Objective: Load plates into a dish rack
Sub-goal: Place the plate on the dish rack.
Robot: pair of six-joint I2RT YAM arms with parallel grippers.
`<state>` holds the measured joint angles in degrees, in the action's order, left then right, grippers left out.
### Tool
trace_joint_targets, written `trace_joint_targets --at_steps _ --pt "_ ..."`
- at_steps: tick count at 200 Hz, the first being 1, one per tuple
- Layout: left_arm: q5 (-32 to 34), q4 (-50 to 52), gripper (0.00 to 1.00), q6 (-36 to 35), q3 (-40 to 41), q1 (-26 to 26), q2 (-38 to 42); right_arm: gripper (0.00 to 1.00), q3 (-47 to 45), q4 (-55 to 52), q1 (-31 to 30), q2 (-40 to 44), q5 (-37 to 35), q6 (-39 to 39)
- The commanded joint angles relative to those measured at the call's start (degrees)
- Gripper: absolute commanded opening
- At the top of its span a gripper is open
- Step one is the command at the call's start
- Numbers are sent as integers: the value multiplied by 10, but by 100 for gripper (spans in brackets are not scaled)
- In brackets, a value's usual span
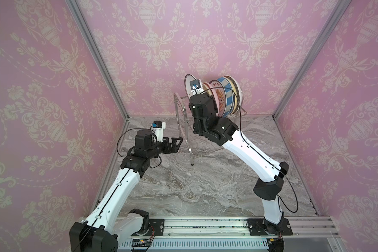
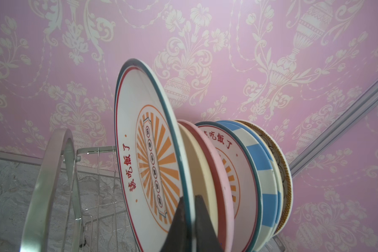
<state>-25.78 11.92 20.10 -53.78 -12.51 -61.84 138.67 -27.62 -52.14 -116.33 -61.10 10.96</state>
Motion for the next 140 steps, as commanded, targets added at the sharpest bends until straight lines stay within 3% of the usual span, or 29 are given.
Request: trace_joint_targets --at_steps 1,72,140 --pt "-20 -16 99 8 4 5 -3 0 22 1 -1 0 -6 -27" --pt "-17 -4 99 -6 4 5 3 0 26 -12 9 -13 -8 -51" --pt "-22 -7 99 -9 1 6 -6 0 40 10 7 -7 -28 -18"
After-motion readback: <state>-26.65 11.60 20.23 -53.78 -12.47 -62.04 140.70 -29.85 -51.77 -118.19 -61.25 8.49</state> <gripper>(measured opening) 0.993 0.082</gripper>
